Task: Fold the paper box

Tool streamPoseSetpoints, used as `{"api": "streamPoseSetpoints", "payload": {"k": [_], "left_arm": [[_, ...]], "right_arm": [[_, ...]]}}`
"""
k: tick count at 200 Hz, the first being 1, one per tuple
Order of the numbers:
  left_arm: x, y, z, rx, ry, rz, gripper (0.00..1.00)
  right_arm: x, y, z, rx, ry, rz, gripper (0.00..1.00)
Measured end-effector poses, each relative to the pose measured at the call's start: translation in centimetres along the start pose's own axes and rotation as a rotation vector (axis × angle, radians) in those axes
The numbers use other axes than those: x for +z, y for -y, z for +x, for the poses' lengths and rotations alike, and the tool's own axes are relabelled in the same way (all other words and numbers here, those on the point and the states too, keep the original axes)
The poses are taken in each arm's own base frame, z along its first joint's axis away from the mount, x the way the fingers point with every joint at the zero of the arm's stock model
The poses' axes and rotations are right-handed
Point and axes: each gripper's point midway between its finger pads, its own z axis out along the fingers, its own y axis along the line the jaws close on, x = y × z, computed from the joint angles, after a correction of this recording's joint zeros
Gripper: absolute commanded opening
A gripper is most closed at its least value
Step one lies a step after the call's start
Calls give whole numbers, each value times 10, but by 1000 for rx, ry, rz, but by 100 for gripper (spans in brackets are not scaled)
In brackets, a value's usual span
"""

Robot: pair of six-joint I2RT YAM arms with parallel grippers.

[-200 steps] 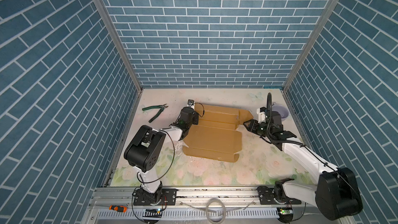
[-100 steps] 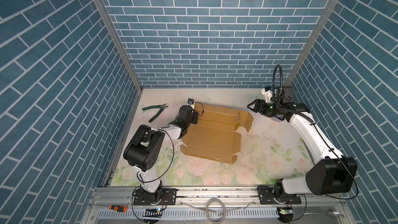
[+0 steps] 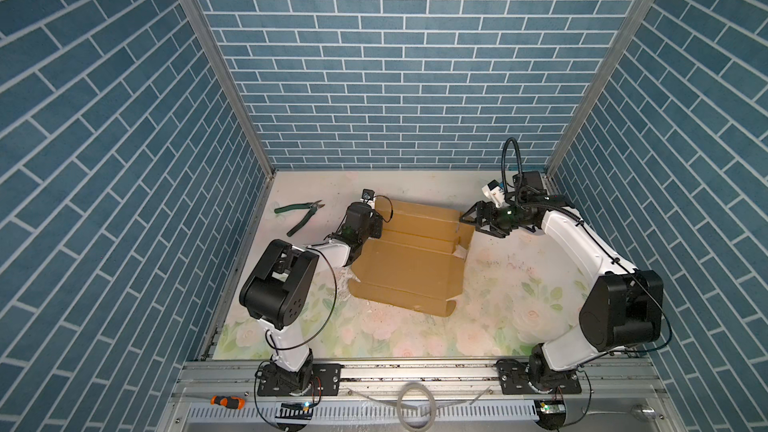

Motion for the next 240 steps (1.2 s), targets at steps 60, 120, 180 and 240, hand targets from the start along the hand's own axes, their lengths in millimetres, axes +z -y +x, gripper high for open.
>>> {"api": "streamPoseSetpoints", "payload": {"k": [60, 120, 180, 240], "left_arm": [[0, -3, 0, -27, 1, -7, 0], [0, -3, 0, -70, 1, -9, 0], [2, 0, -1, -85, -53, -5, 0], [-1, -1, 1, -85, -143, -26, 0]], "right_arm": [[24, -16, 0, -39, -3, -15, 85], [34, -19, -22, -59, 76, -9, 85], [54, 18, -5, -114, 59, 63, 85], [35, 37, 8, -166, 52, 224, 85]]}}
